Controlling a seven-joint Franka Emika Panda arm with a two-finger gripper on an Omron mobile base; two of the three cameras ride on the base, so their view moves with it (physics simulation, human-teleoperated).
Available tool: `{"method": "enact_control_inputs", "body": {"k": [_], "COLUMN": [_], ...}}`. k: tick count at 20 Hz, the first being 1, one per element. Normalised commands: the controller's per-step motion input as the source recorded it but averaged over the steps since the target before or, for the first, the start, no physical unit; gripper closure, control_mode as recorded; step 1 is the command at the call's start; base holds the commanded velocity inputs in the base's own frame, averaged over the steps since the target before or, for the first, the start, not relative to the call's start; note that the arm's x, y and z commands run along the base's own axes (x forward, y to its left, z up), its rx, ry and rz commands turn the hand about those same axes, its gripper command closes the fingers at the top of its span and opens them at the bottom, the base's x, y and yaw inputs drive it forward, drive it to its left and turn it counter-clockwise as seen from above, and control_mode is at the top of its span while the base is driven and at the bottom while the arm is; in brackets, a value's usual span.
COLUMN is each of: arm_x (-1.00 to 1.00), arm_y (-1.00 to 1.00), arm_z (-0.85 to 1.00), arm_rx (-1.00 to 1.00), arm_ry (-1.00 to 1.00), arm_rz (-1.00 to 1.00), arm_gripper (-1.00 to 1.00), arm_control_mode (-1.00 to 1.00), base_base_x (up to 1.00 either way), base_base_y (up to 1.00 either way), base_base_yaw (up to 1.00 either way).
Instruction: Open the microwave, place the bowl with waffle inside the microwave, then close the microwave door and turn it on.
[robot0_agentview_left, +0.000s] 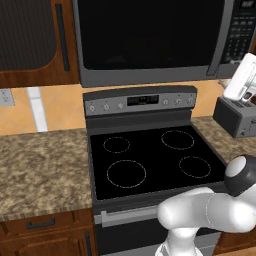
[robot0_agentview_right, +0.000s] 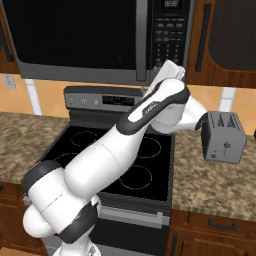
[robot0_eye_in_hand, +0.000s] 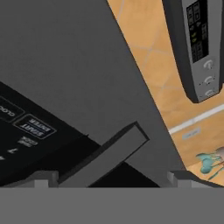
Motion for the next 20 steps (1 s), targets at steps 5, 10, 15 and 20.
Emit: {"method": "enact_control_inputs", "body": {"k": [5, 10, 15, 20], "arm_x": [0.33, 0.25, 0.34, 0.35], "arm_y": [-0.11, -0.31, -0.14, 0.00], "arm_z": [0.01, 0.00, 0.00, -0.14], "arm_rx": [0.00, 0.00, 0.00, 0.00], "arm_ry": [0.00, 0.00, 0.00, 0.00], "arm_rz": [0.03, 0.04, 0.05, 0.03], "arm_gripper": [-1.00, -1.00, -1.00, -1.00], "arm_control_mode": [-1.00, -1.00, -1.00, -1.00], "base_base_x": [0.00, 0.00, 0.00, 0.00], "base_base_y": [0.00, 0.00, 0.00, 0.00], "base_base_yaw": [0.00, 0.00, 0.00, 0.00]}}
